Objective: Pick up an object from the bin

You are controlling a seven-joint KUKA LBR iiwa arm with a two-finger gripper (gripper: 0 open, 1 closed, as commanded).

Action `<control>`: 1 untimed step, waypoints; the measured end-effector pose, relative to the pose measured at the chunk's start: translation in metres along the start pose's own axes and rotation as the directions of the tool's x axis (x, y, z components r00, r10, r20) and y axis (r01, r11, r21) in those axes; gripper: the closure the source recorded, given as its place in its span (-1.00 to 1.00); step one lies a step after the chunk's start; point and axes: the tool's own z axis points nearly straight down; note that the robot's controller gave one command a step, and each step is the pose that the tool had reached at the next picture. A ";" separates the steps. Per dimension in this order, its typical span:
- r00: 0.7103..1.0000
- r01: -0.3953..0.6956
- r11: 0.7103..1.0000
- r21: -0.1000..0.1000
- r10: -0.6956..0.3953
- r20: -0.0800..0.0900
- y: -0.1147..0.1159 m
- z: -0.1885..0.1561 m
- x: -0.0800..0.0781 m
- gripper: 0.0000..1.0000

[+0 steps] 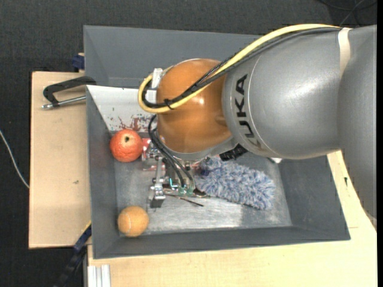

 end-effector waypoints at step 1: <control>1.000 -0.003 1.000 -0.002 0.003 0.008 -0.001 -0.004 -0.002 -1.00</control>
Offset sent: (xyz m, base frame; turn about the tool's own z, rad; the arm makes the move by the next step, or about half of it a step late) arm 0.0021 0.0033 -0.1279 -0.1258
